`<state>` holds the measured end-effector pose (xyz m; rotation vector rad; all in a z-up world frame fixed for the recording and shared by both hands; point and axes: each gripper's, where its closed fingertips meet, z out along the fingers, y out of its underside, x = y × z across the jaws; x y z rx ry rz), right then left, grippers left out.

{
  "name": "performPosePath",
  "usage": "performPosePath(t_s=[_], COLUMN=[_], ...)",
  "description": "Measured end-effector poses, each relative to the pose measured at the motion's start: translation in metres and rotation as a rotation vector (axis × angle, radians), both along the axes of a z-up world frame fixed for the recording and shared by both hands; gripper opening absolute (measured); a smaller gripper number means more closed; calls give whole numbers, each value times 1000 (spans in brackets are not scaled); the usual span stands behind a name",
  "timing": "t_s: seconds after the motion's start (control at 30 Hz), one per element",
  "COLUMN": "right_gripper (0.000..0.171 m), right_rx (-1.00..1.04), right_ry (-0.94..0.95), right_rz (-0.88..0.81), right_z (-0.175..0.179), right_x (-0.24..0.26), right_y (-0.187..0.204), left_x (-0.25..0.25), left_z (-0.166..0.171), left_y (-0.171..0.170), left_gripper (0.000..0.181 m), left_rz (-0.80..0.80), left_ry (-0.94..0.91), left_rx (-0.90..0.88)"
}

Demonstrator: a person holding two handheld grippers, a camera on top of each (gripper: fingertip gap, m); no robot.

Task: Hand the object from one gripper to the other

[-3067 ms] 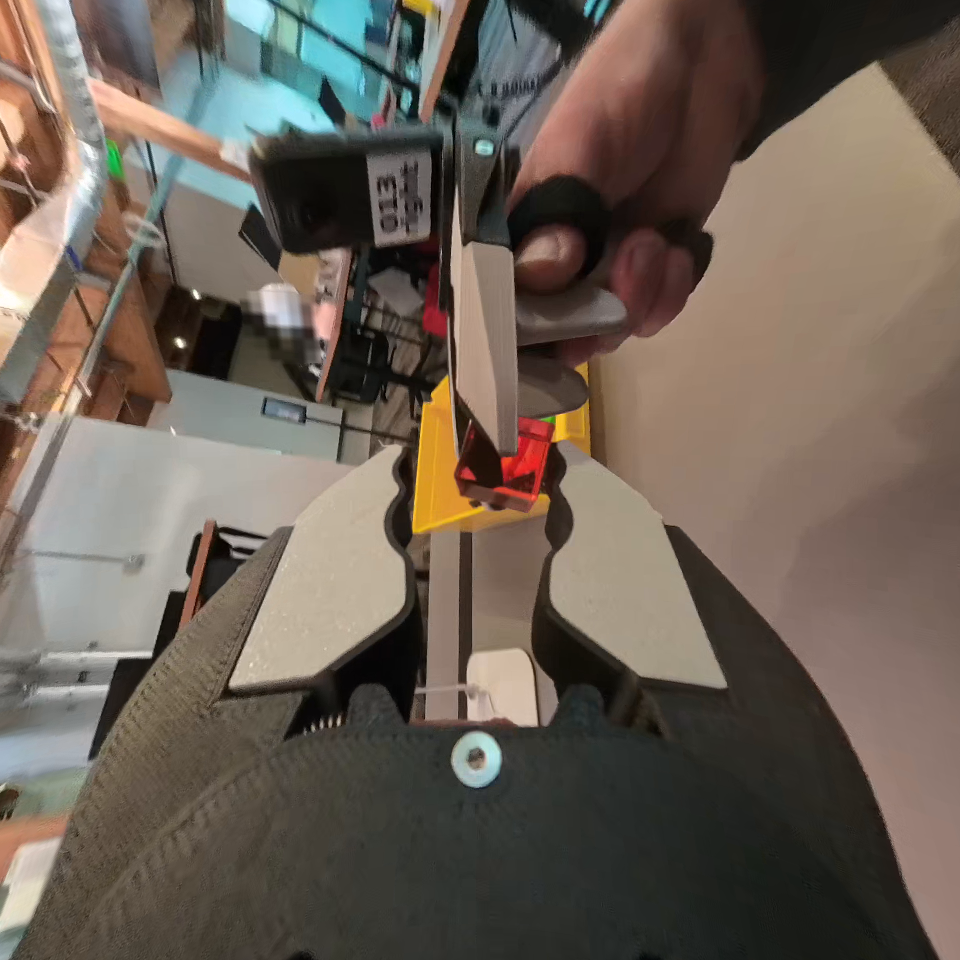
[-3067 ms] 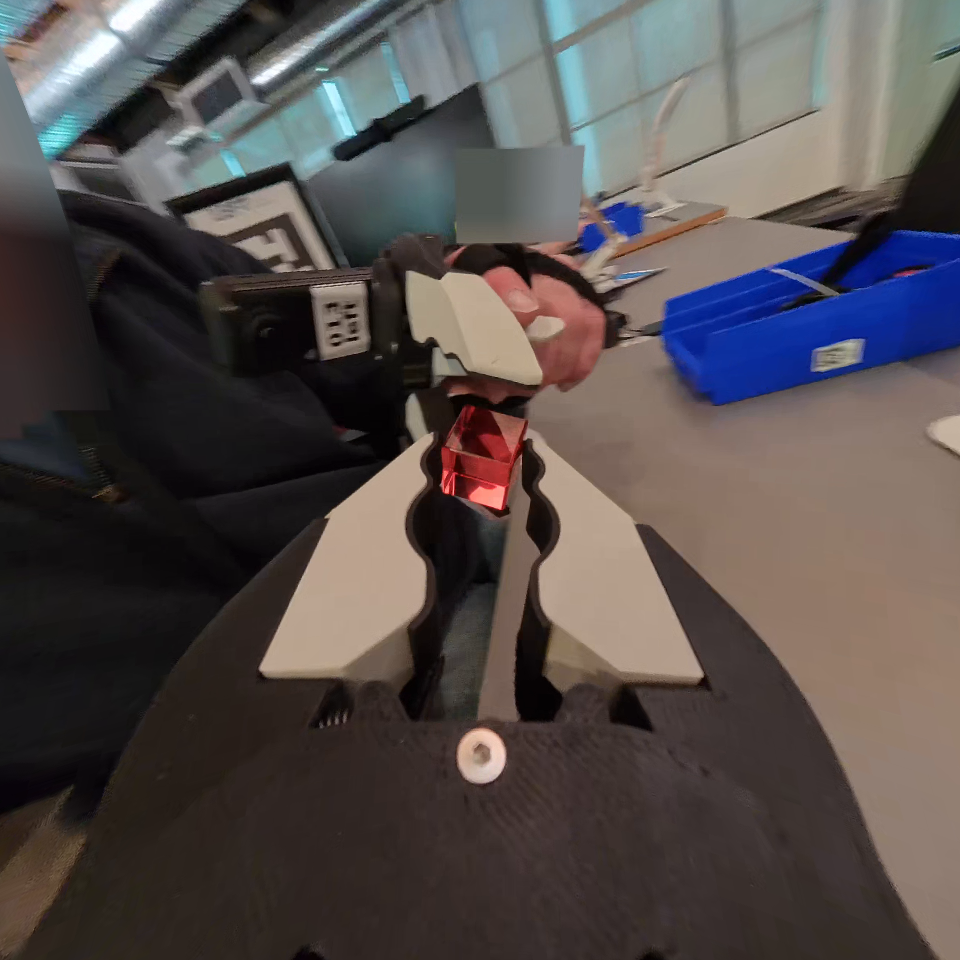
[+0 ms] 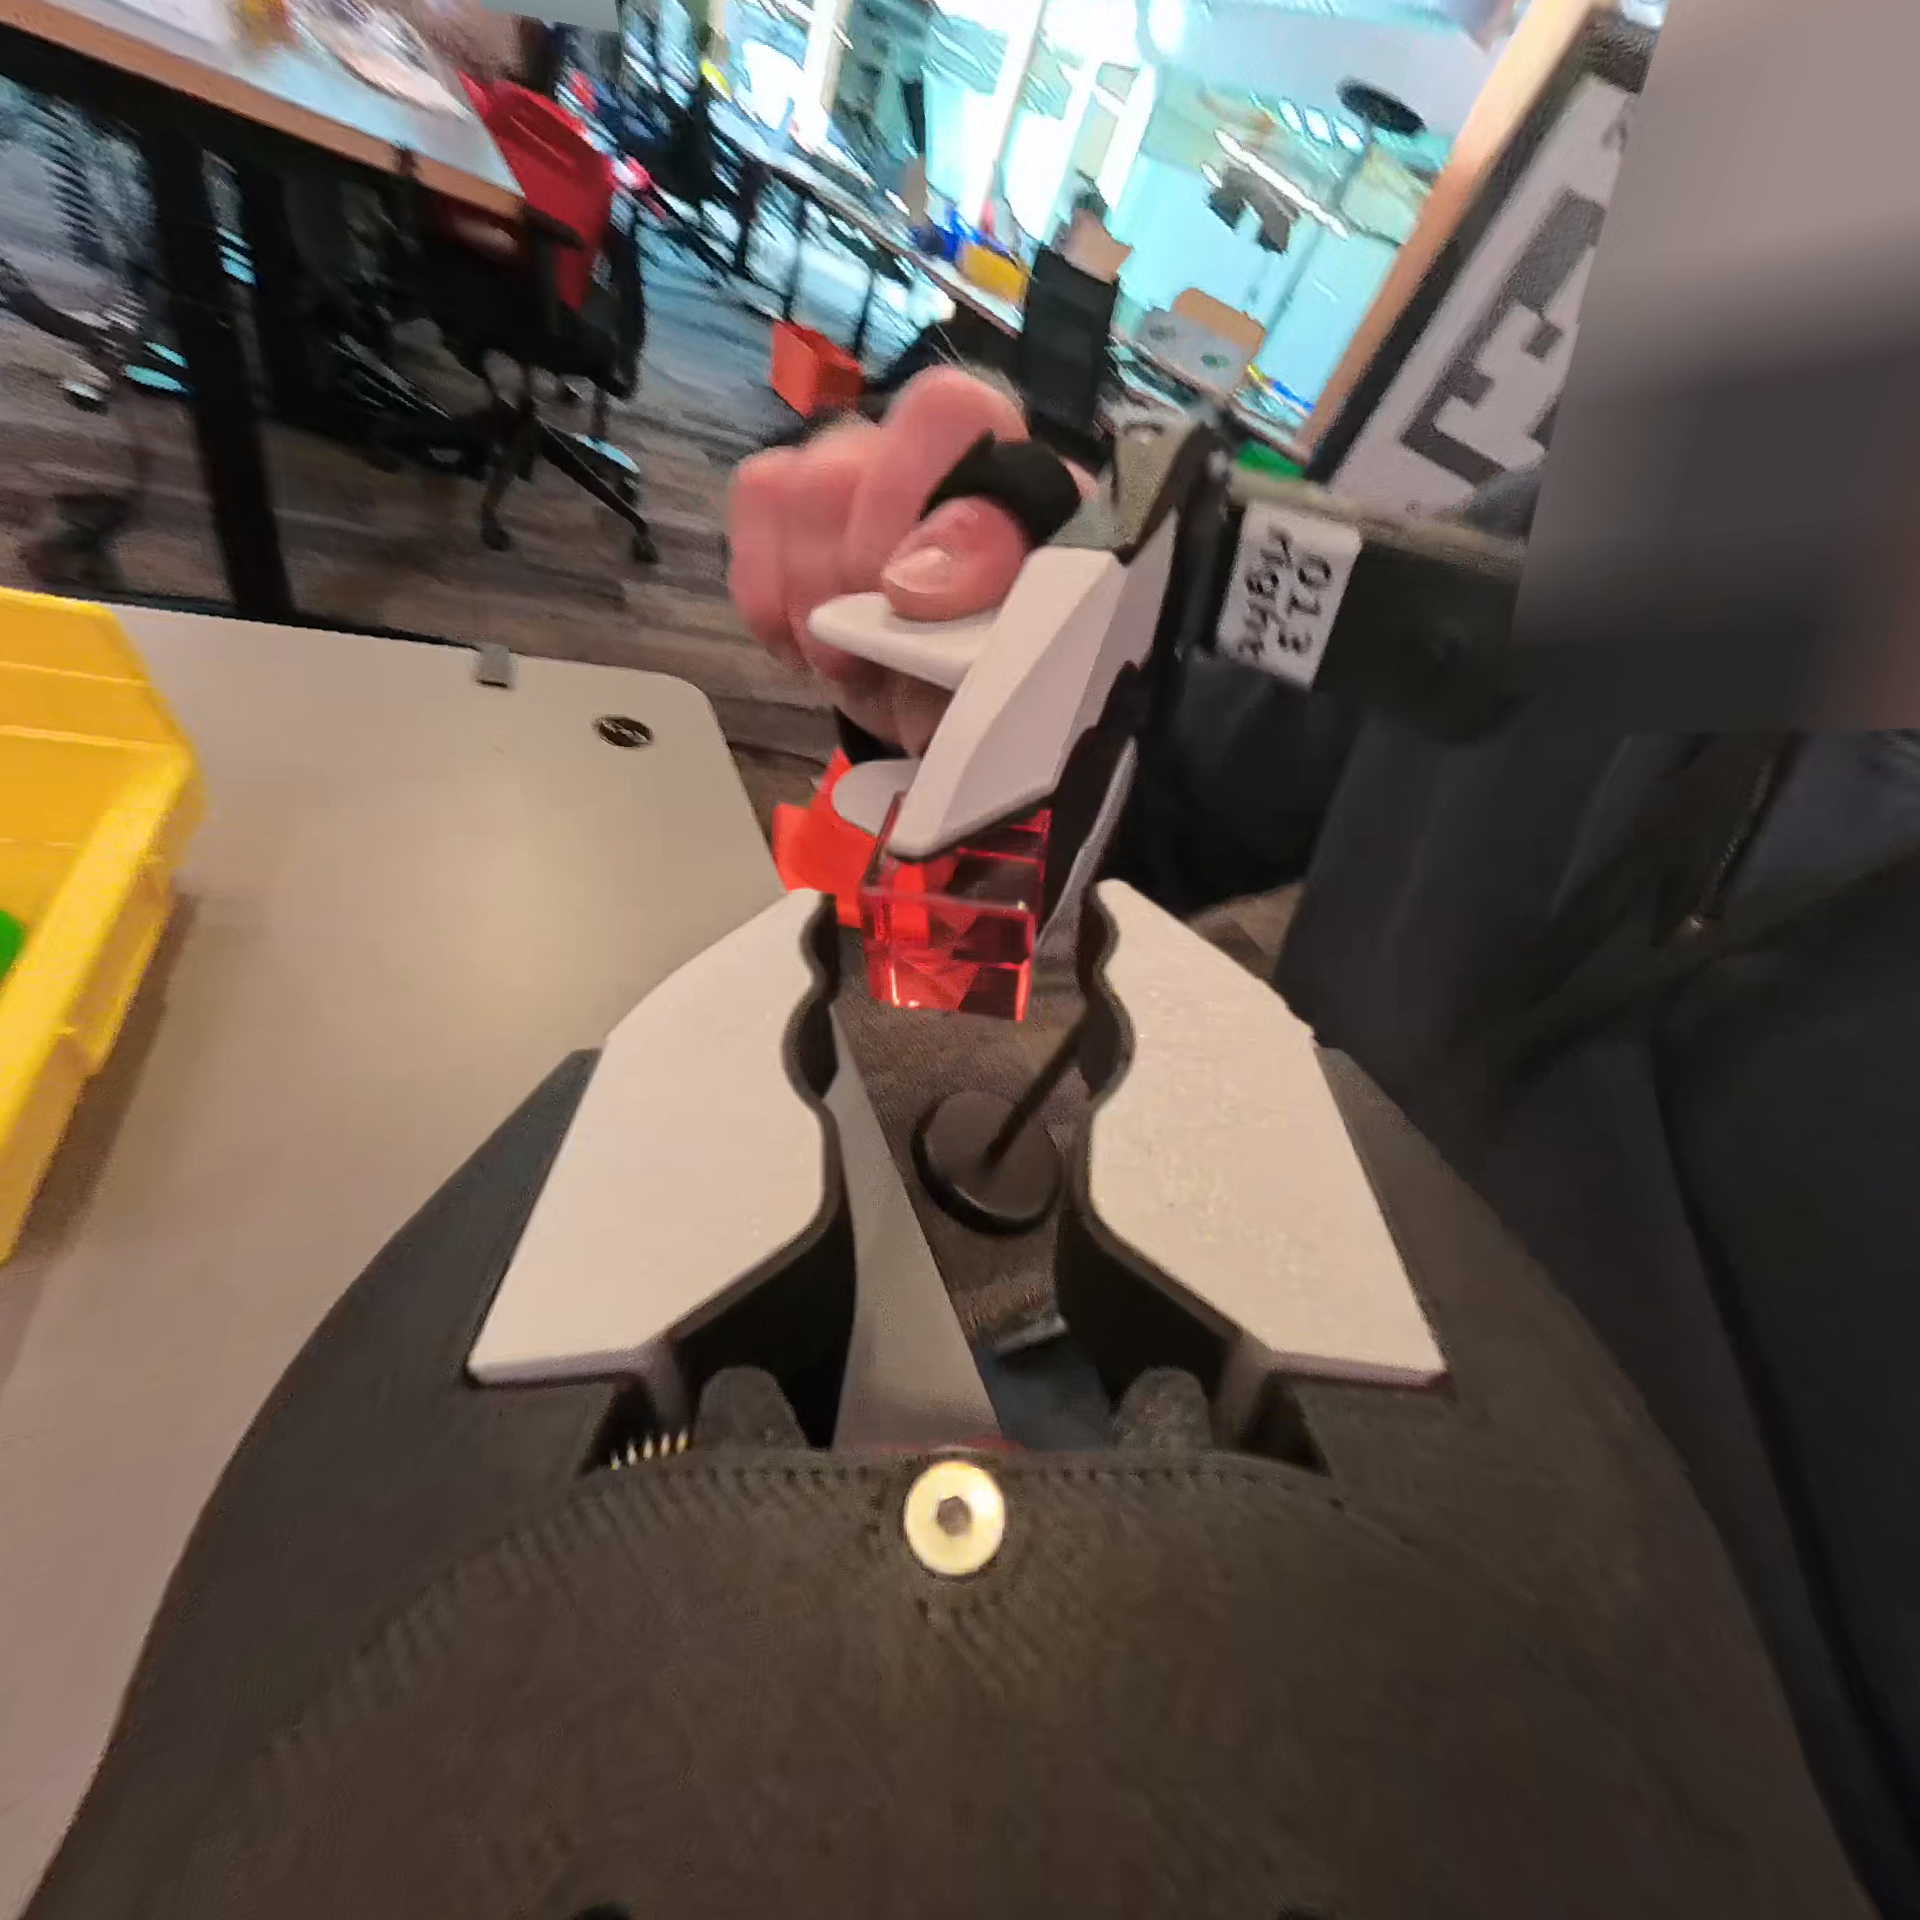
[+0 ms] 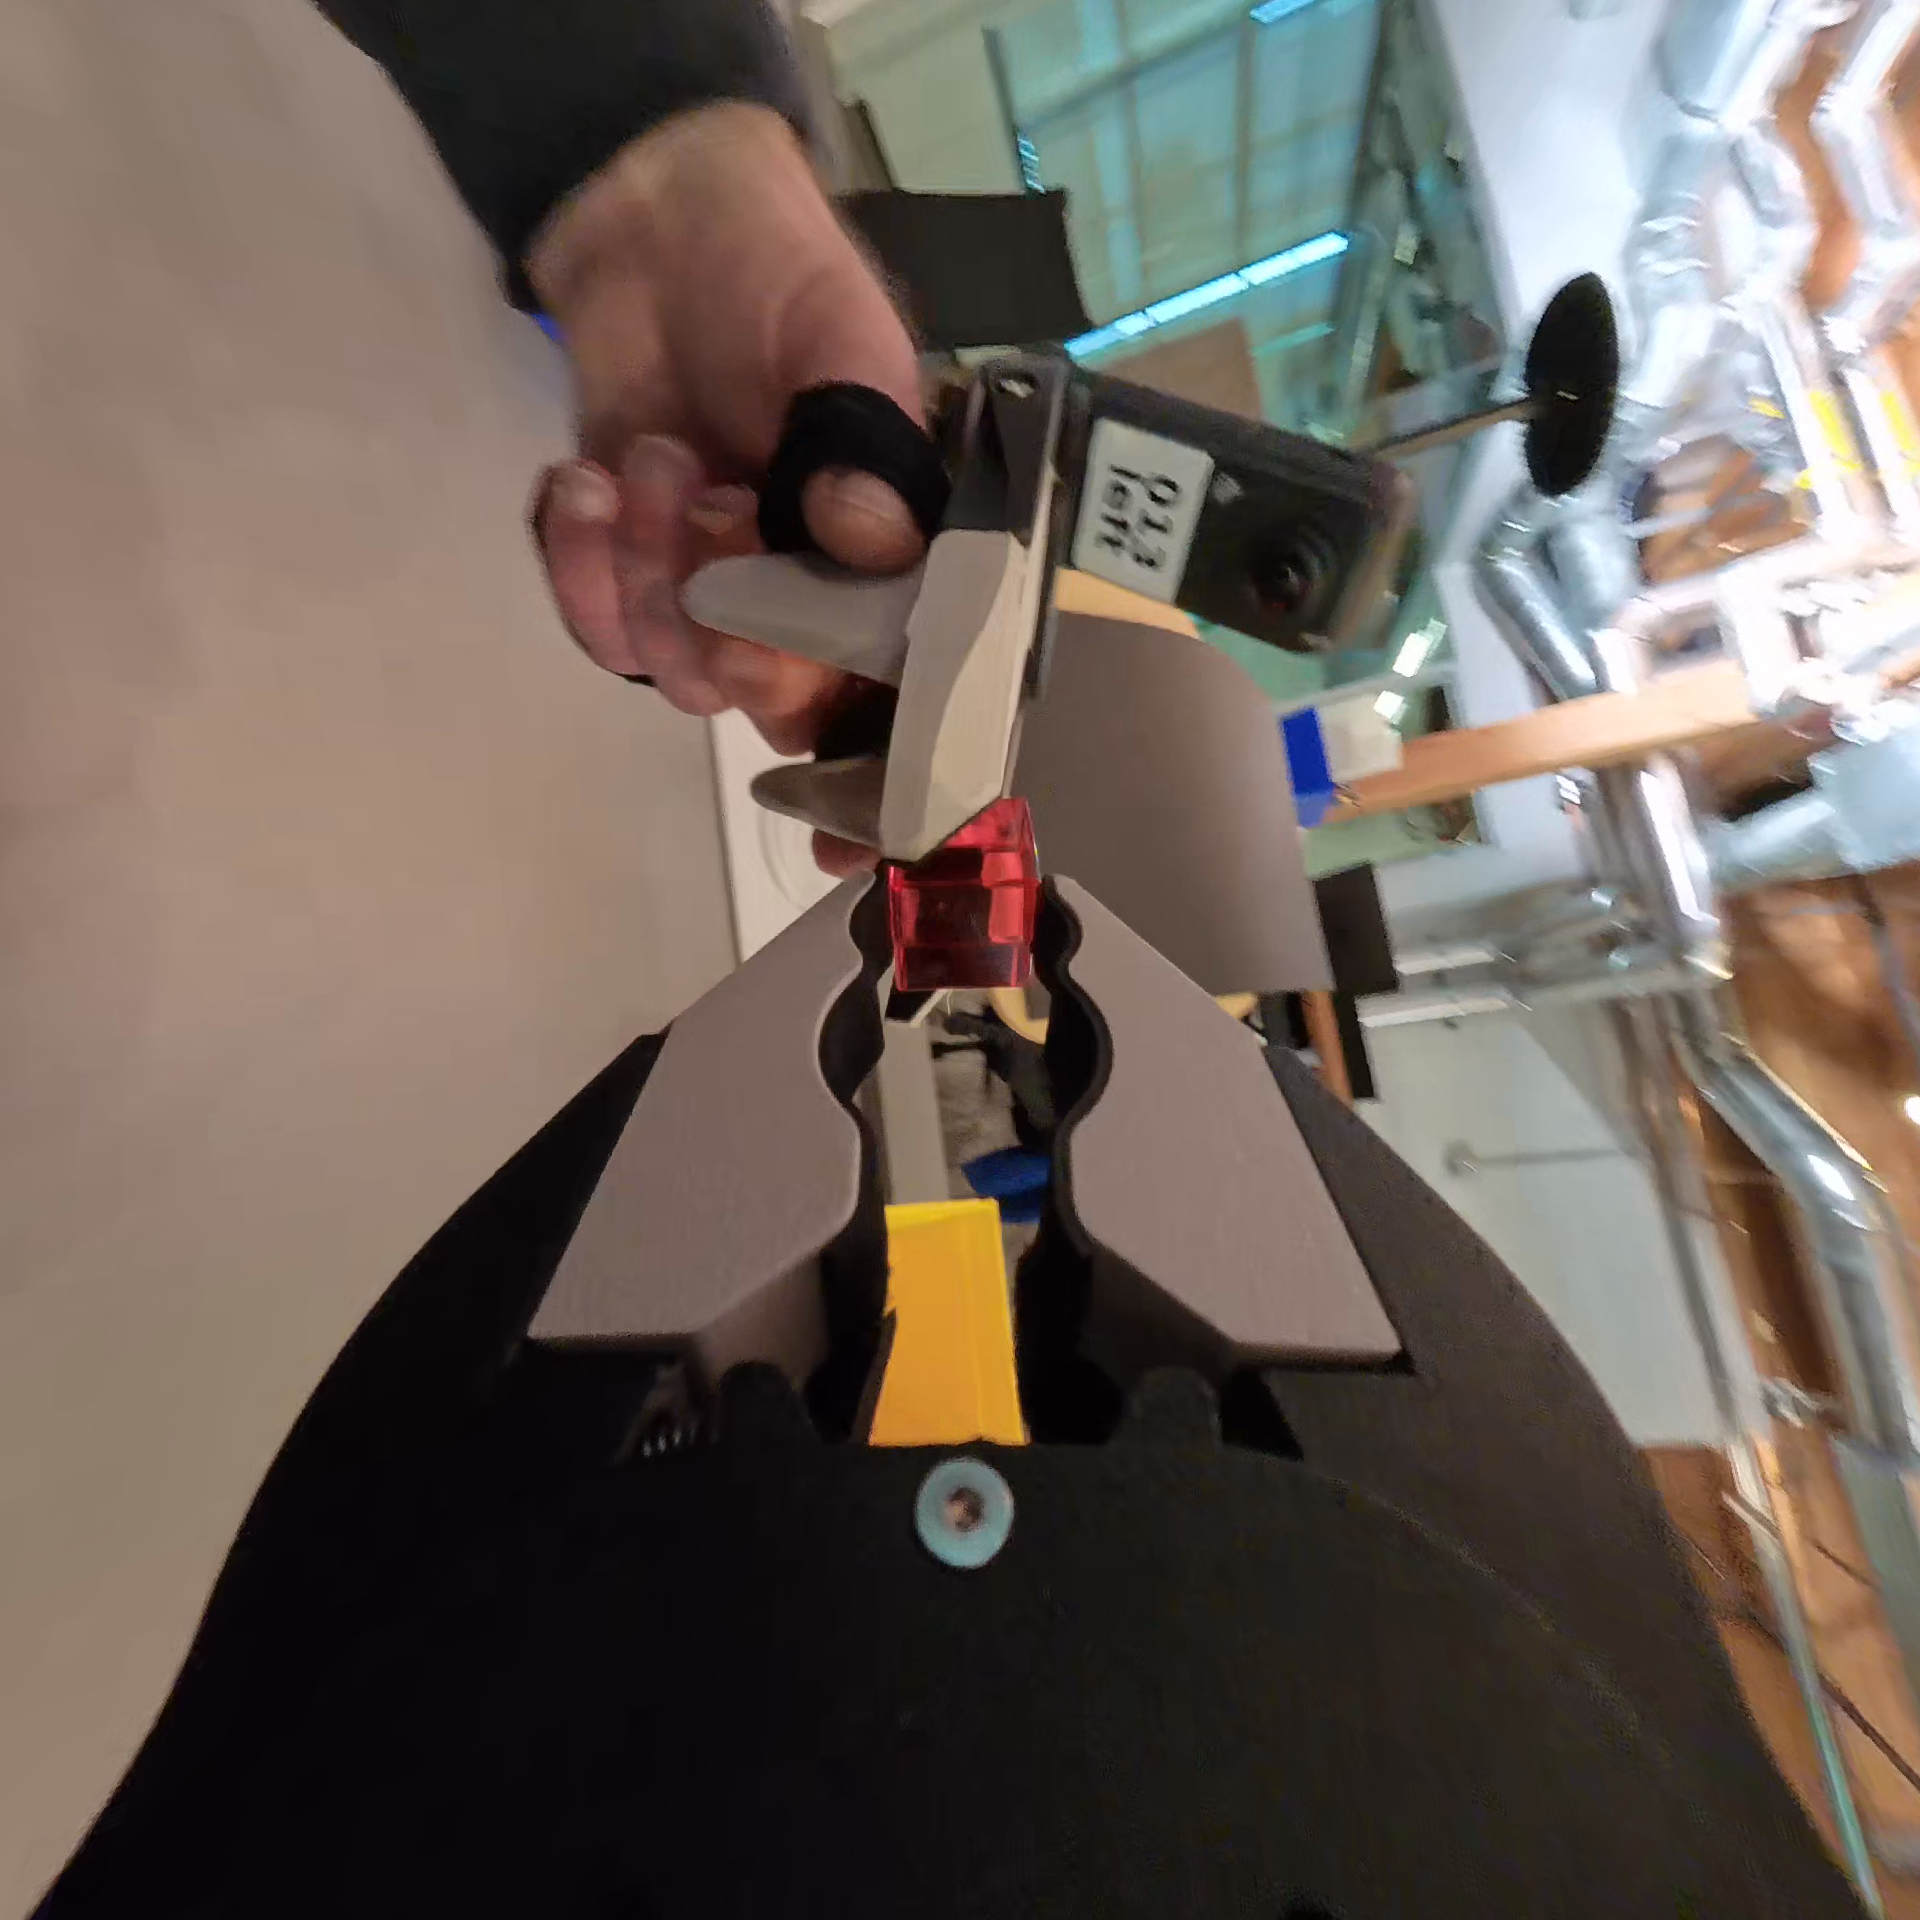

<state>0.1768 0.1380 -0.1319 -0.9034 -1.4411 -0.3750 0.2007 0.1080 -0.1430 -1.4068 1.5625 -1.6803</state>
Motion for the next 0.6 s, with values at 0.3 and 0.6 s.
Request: performPosePath(t_s=[0.3, 0.6], right_gripper=[23, 46], right_rx=[128, -36], right_ry=[319, 231], right_rz=[-59, 83], right_z=[18, -3], right_x=[0, -2], right_y=[-4, -18], left_x=[2, -1], left_z=[22, 14], left_y=[4, 4], left_gripper=[34, 28], left_rz=[143, 143], left_ry=[-211, -152], left_rx=[-166, -73])
